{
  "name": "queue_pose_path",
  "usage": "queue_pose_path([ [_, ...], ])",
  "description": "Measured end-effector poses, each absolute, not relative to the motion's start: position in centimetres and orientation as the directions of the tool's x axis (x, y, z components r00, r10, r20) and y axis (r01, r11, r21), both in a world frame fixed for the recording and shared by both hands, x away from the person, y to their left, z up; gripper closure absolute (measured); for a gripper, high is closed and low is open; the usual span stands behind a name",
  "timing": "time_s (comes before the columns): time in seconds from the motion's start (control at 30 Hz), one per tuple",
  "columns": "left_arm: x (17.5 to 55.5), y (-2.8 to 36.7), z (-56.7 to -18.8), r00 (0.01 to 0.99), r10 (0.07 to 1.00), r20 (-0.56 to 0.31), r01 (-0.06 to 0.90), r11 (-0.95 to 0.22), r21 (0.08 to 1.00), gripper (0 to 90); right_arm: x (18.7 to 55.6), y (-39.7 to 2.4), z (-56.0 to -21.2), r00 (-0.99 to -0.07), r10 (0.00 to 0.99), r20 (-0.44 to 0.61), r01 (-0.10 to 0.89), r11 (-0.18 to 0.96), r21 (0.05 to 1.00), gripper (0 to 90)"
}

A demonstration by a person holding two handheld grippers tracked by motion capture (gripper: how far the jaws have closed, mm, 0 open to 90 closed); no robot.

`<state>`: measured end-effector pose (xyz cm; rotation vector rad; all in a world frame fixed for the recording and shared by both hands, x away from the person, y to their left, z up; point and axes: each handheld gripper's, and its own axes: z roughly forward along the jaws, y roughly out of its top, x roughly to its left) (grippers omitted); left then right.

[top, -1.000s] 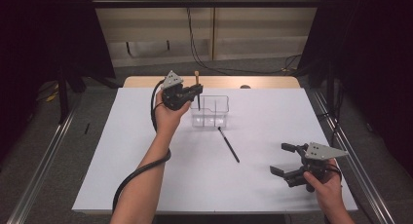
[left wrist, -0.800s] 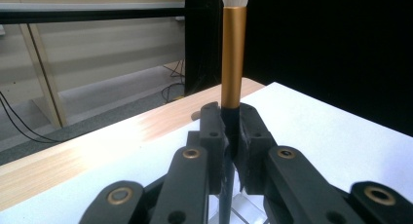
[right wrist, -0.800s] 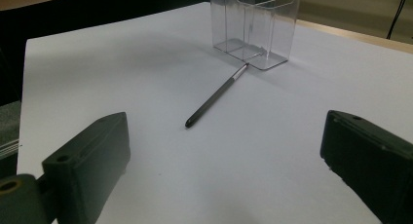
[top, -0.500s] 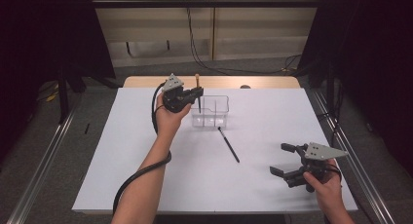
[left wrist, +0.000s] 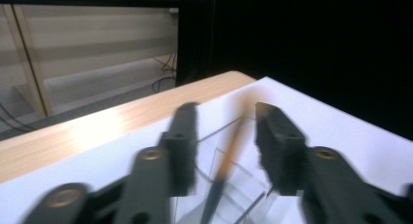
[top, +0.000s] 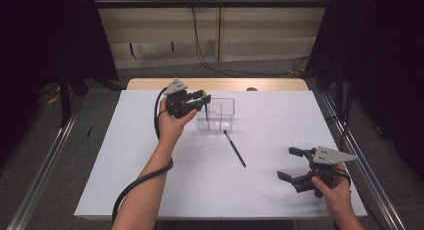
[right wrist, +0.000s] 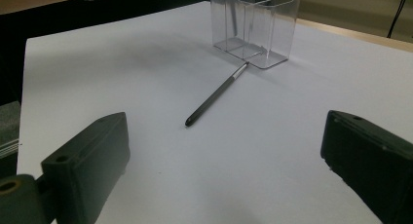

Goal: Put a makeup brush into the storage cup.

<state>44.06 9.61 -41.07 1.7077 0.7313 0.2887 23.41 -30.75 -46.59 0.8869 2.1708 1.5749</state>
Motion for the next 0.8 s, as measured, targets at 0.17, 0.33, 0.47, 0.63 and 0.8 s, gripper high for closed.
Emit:
queue_pose_path([
  [0.17, 43.7, 10.4, -41.5, 0.762, 0.613, -0.209, 0.316, -0.070, 0.946, 33.7, 23.4, -30.5, -46.6, -0.760, 0.642, 0.096, 0.294, 0.208, 0.933, 3.2],
  [0.33, 43.0, 10.8, -41.6, 0.783, 0.587, -0.208, 0.303, -0.067, 0.951, 22.3, 23.5, -30.5, -46.6, -0.760, 0.643, 0.095, 0.296, 0.213, 0.931, 3.2],
  [0.47, 42.5, 11.2, -41.6, 0.786, 0.580, -0.215, 0.298, -0.052, 0.953, 13.8, 23.5, -30.4, -46.6, -0.760, 0.643, 0.093, 0.296, 0.215, 0.931, 3.2],
  [0.63, 42.1, 11.5, -41.8, 0.792, 0.564, -0.234, 0.306, -0.033, 0.952, 7.6, 23.5, -30.3, -46.6, -0.760, 0.643, 0.098, 0.301, 0.215, 0.929, 3.2],
  [0.8, 41.5, 12.1, -42.1, 0.803, 0.555, -0.219, 0.288, -0.039, 0.957, 4.6, 23.5, -30.3, -46.6, -0.761, 0.642, 0.095, 0.301, 0.219, 0.928, 3.2],
])
